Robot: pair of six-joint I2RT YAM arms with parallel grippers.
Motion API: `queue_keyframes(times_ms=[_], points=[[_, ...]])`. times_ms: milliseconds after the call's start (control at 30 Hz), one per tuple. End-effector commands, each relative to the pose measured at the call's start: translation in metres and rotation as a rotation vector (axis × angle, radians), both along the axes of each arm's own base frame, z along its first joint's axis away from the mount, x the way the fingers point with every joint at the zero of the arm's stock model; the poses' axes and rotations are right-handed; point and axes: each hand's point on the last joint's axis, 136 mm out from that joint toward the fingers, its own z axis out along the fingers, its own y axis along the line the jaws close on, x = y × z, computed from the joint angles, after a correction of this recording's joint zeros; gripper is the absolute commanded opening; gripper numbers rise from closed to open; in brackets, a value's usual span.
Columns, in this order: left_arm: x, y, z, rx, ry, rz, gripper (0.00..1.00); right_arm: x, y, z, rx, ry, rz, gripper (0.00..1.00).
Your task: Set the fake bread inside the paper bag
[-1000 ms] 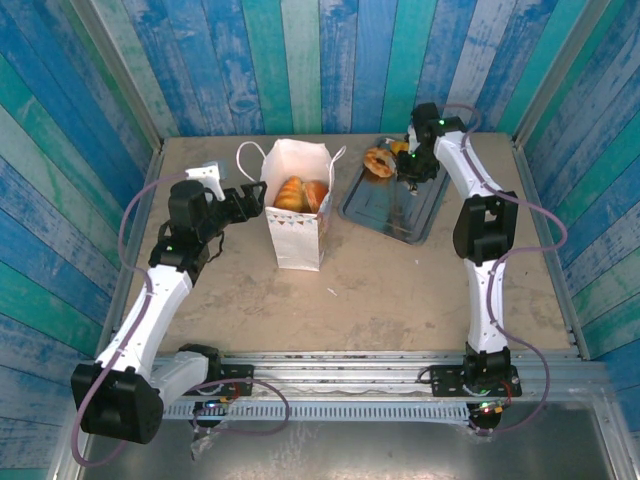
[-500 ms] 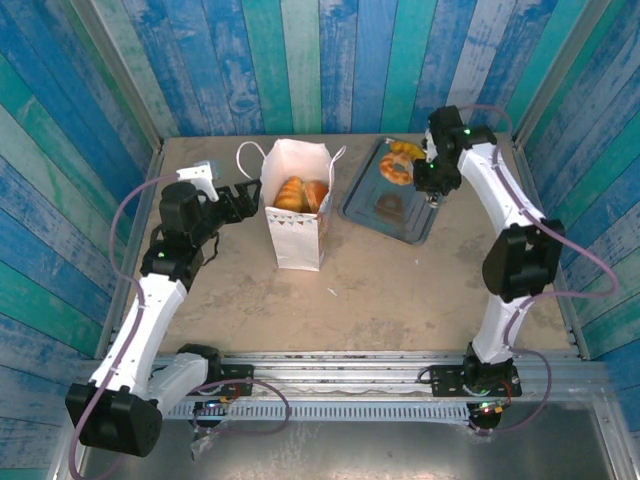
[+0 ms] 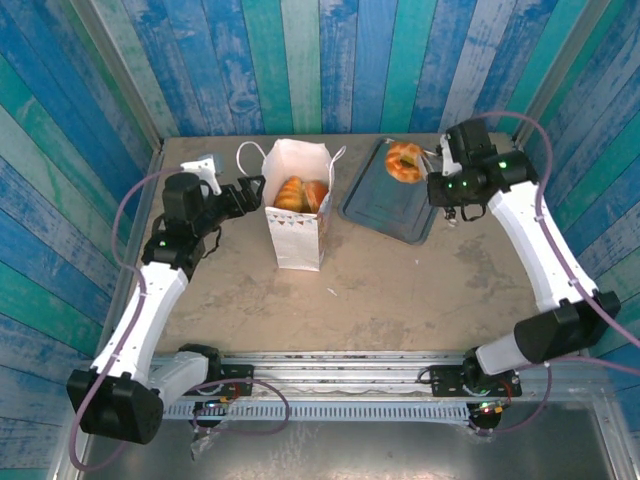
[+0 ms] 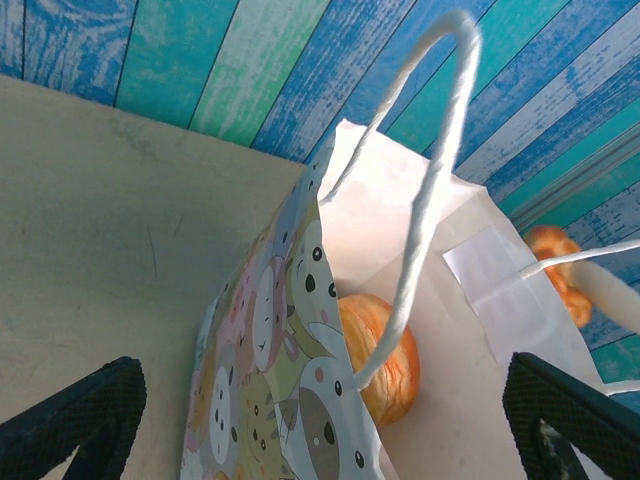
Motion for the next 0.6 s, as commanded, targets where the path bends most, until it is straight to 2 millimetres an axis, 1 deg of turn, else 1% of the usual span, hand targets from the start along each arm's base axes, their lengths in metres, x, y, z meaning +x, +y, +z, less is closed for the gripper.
queue_keyframes(times_ms=[0, 200, 400, 567], points=[[0.006, -0.006, 0.008, -0.036, 0.000, -0.019, 0.97, -0.019, -0.002, 0.011, -0.010, -0.025, 0.011, 0.27], [0.014, -0.015, 0.005, -0.051, 0.027, -0.054, 0.99, -0.045, -0.001, 0.041, 0.003, -0.101, 0.030, 0.27], [0.019, -0.013, -0.007, -0.054, 0.053, -0.034, 0.92, -0.060, 0.004, 0.074, 0.006, -0.203, 0.058, 0.27], [0.020, -0.011, -0.011, -0.064, 0.057, -0.021, 0.88, -0.068, 0.010, 0.099, 0.010, -0.245, 0.079, 0.27]])
